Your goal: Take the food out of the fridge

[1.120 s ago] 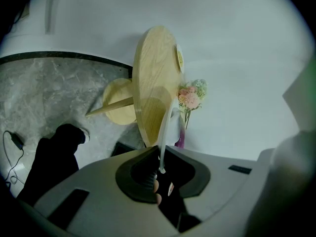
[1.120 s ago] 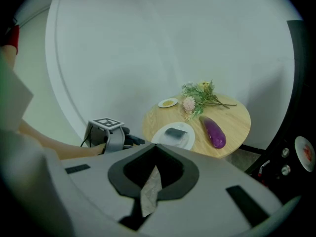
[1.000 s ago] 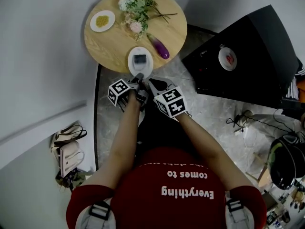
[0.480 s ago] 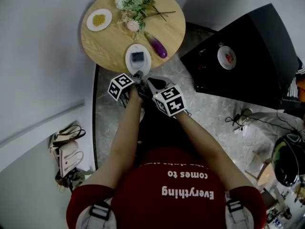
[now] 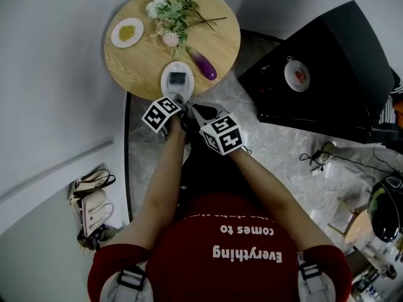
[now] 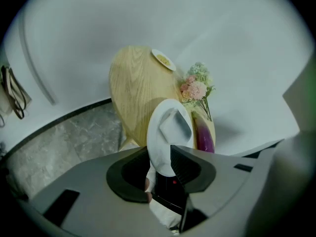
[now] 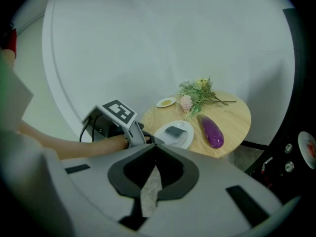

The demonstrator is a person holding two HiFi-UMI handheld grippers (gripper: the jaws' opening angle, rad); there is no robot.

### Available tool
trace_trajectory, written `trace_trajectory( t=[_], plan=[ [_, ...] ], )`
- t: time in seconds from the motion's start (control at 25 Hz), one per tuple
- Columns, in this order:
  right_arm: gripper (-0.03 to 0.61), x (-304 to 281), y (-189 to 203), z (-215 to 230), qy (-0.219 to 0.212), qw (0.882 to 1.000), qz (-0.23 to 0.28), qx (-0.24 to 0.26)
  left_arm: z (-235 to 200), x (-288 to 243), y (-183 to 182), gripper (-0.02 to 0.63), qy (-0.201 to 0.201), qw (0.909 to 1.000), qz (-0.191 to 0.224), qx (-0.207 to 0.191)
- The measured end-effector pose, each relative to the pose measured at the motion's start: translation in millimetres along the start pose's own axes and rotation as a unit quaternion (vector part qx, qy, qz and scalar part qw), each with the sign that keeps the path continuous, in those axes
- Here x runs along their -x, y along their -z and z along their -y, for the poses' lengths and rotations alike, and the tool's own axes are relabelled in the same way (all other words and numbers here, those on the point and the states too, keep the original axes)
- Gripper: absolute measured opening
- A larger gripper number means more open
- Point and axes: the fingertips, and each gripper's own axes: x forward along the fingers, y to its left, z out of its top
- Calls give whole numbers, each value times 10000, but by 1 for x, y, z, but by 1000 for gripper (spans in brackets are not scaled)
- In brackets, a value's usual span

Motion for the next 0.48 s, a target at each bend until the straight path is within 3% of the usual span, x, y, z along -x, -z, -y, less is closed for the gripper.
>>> trace_trajectory(
  t=[0.2,0.36,0.48],
  plan=[
    [11,4,-6,3,13,9999,109,-51,-3,10,-10,135,-547,9945,246,-857],
    [11,8,-7,6,30,9998,169,-100,-7,12,-12,135,-848,9874,284,-1309],
    [11,10,-7,7,34,9997,216,-138,-6,23,-24,134,-1199,9742,612,-1811]
  ],
)
